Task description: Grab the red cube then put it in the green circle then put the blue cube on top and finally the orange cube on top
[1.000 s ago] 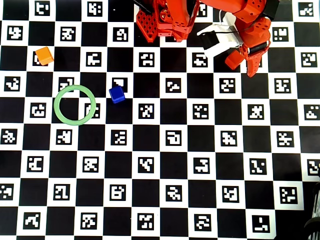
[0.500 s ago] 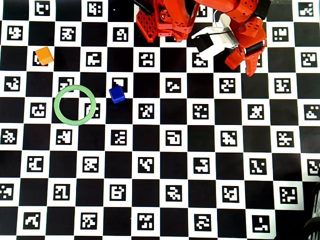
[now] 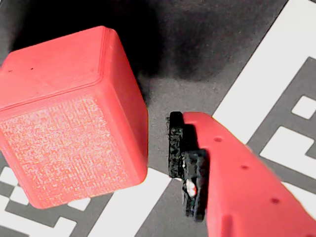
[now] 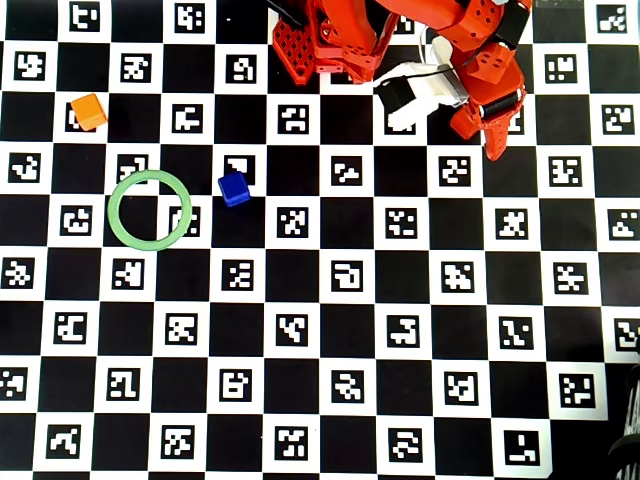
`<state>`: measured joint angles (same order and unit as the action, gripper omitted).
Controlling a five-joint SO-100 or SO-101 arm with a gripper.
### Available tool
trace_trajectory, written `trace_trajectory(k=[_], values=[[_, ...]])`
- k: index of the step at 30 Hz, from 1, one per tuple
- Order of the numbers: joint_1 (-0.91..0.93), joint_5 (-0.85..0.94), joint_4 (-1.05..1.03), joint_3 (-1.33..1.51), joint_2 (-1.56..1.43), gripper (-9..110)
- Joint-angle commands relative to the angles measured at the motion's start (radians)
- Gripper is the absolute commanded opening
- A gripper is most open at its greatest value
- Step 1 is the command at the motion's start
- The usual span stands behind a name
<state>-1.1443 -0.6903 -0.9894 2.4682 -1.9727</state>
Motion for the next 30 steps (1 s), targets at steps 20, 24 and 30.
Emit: trace_trajectory(k=[20, 24, 30], values=[[0.067, 0.244, 0.026, 0.025, -0.052, 40], [0.071, 0.276, 0.021, 0.026, -0.054, 39], [0.071, 0.304, 0.017, 0.026, -0.054, 38]])
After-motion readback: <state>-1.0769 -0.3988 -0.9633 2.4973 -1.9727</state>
